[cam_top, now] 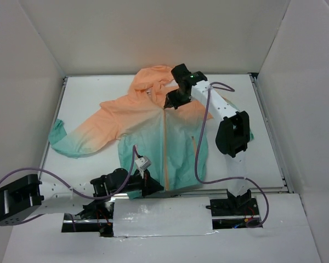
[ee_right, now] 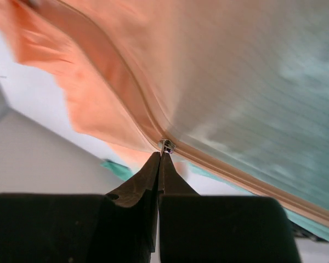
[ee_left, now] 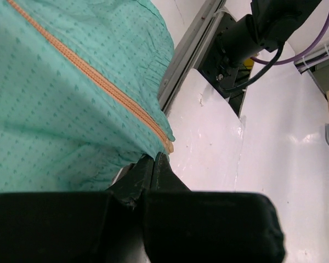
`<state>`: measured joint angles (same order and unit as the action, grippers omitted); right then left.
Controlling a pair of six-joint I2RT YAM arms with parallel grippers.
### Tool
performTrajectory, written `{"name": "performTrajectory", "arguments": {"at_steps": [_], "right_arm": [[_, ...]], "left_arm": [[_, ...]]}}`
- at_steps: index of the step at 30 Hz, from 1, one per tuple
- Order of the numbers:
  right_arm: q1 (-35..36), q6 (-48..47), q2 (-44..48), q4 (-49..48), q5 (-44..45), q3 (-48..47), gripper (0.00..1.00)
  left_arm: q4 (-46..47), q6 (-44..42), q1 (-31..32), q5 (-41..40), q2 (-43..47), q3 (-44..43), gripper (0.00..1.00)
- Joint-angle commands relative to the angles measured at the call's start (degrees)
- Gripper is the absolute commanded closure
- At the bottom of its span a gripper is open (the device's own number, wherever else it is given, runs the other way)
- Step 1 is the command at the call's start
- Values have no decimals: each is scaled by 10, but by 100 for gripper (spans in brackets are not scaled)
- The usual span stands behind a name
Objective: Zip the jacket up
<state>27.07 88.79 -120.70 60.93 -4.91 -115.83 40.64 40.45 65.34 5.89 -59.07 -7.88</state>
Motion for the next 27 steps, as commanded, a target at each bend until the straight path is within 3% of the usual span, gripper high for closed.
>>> {"name": "performTrajectory", "arguments": {"at_steps": [1, 6, 12, 20, 27], "right_arm": [[-41, -6, -41, -29, 44, -116, 100], [-90, -20, -65, -146, 47, -120, 100], [-144, -64, -63, -223, 83, -136, 100], [-214, -115, -55, -285, 62, -156, 100], [-250, -166, -48, -360, 26, -158, 100]], "left_arm": [[-65, 19, 26, 4, 46, -3, 100], [-138, 33, 45, 3, 93, -18, 100], [-273, 75, 67, -15, 162, -37, 100], [-469, 173, 70, -56, 277, -31, 100], [-619, 232, 70, -141, 335, -55, 100]]}}
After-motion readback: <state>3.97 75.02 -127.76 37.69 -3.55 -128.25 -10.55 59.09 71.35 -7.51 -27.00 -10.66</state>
